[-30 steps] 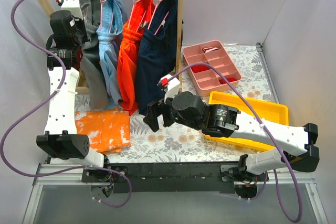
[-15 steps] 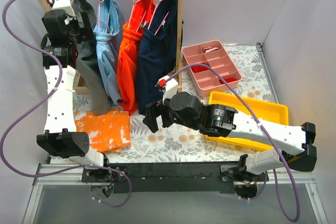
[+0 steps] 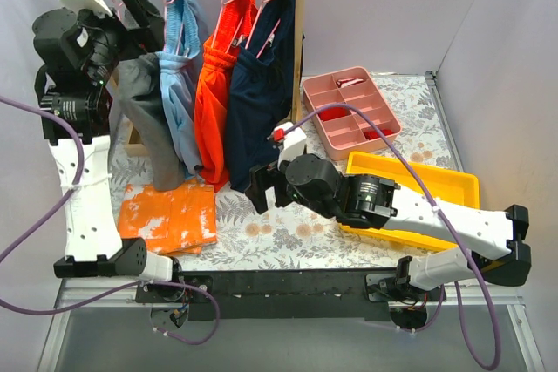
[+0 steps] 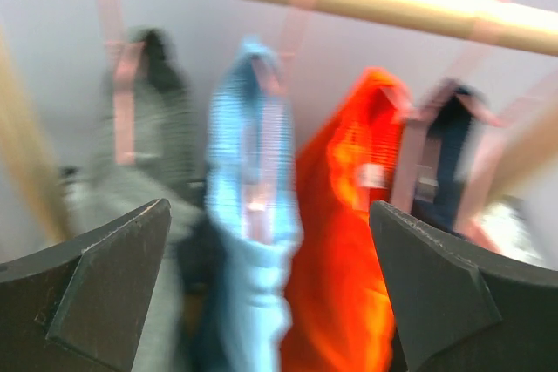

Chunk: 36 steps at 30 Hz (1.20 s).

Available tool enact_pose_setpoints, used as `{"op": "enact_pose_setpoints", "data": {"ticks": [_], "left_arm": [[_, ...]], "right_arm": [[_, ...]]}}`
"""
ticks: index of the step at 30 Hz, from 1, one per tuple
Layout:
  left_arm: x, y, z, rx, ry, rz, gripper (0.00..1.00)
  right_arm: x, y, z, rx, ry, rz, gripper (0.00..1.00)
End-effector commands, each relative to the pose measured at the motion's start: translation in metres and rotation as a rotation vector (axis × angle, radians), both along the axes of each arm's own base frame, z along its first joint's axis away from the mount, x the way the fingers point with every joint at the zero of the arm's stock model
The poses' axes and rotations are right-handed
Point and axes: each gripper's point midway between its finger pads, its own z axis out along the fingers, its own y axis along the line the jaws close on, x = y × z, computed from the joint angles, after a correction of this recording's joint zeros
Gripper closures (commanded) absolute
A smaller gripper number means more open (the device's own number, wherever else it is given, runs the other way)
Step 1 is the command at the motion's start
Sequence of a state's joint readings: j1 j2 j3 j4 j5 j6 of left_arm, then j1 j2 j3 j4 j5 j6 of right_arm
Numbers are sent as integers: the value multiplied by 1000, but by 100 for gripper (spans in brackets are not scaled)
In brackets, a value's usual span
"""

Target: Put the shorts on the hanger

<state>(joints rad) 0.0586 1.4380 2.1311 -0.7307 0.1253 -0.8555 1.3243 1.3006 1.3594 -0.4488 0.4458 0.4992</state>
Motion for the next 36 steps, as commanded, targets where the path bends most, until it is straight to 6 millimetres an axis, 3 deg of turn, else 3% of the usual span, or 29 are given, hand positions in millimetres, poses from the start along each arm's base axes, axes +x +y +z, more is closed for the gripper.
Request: {"op": "enact_pose_setpoints", "data": {"ticks": [1,3,4,6,7,8,9,10,11,12,13,14,15,18,19,22,23,25,26,30,36], "left_arm": [[-46,-105,24,-60,-57,-345,2],[-47,-136,14,-12,-38,-354,2],[-45,-160,0,5,5,-354,2],[-47,-189,-23,21,65,-395,2],[-57,-215,-32,28,79,-442,2],[-64,-227,-38,32,82,-462,2],[-67,-245,-64,57,128,-487,2],[-82,-266,-72,66,136,-517,2],[-88,-275,-81,71,156,-530,2],[-91,-284,-109,68,212,-533,2],[-98,-290,-122,64,232,-552,2],[-108,-289,-128,44,237,-580,2],[-110,-295,-160,47,286,-595,2],[-129,-298,-197,-2,348,-658,2],[-132,-299,-234,0,420,-647,2],[-143,-295,-283,3,532,-640,2],[-147,-293,-291,-14,549,-633,2],[-151,-286,-291,-62,520,-621,2],[-154,-280,-311,-56,552,-600,2],[-159,-270,-328,-36,559,-588,2],[-158,-269,-326,-20,534,-597,2]], "right_arm": [[22,-39,10,28,-57,-185,2],[31,-55,3,20,-56,-250,2],[32,-66,-5,11,-49,-269,2],[42,-84,-16,12,-28,-333,1],[43,-96,-15,30,-22,-360,1],[45,-107,-33,5,1,-390,2],[52,-119,-38,10,9,-438,1],[52,-134,-39,32,17,-464,1],[51,-144,-58,16,45,-491,1],[54,-155,-66,17,56,-526,1],[52,-165,-66,42,64,-542,1],[51,-170,-73,45,76,-558,1],[48,-178,-93,24,105,-584,1],[42,-187,-118,23,144,-612,1],[40,-187,-122,39,164,-620,1],[38,-188,-136,39,187,-639,1],[39,-189,-137,36,184,-645,1],[41,-188,-137,38,178,-649,1],[42,-188,-137,32,171,-647,1],[45,-179,-135,20,154,-615,1],[50,-167,-136,5,150,-593,1]]}}
